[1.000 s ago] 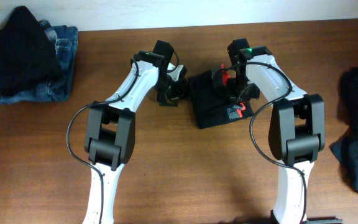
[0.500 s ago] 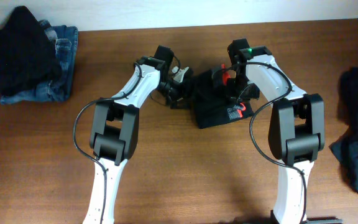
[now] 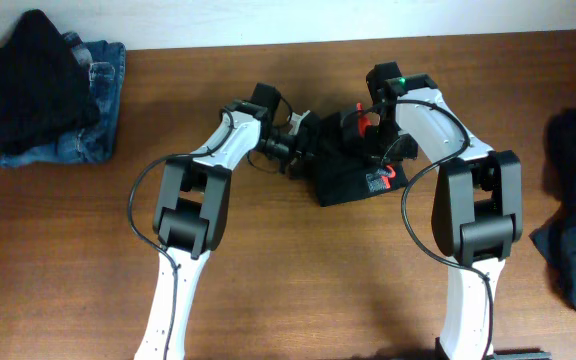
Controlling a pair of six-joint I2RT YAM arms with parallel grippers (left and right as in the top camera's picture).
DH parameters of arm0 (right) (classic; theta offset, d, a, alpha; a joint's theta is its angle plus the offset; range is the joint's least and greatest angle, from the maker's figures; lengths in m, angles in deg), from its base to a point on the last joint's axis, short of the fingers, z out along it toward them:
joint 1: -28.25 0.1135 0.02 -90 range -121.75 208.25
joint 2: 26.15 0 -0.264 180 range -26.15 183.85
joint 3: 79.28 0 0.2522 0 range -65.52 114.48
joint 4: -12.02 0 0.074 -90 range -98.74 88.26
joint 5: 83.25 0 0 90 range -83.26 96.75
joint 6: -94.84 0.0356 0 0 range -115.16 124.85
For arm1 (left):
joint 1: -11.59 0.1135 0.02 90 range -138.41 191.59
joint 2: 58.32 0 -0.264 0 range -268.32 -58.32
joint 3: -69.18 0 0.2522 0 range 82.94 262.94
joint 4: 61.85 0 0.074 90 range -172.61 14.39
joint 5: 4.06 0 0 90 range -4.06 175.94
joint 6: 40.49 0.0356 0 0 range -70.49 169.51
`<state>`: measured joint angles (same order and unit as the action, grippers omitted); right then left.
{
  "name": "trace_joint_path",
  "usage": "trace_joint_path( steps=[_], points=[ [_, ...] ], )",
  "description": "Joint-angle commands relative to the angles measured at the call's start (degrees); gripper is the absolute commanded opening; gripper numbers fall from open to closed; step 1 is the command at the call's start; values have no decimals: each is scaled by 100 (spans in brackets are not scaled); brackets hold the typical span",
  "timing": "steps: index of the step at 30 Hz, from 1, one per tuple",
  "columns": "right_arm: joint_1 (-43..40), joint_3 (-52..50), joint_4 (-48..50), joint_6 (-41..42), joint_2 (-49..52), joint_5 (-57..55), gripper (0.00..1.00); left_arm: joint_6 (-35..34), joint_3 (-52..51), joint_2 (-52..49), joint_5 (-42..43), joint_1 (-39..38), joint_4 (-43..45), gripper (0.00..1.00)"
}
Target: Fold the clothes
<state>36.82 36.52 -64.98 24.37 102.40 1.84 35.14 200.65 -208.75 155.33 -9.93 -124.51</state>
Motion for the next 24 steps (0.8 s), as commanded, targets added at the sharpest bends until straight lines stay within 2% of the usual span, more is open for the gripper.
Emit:
trace_joint_path(
  steps=[1, 7, 12, 13, 18, 20, 24],
  points=[
    [-72, -48, 28, 92, 138, -68, 10, 50, -149, -546, -507, -236, 111, 69],
    [-74, -48, 31, 92, 138, -68, 10, 50, -149, -546, -507, -422, 179, 40],
    [-74, -48, 31, 92, 138, -68, 9, 50, -149, -546, -509, -459, 199, 4],
    [-74, -48, 31, 92, 138, -68, 10, 50, -149, -546, -509, -457, 199, 1],
    [-74, -48, 31, 90, 138, -70, 25, 52, -146, -546, -619, -448, 199, 0],
    [-74, -48, 31, 90, 138, -70, 40, 52, -136, -546, -636, -448, 197, 1],
    [-74, -48, 28, 90, 138, -70, 87, 52, -22, -546, -643, -446, 127, 0]
  ],
)
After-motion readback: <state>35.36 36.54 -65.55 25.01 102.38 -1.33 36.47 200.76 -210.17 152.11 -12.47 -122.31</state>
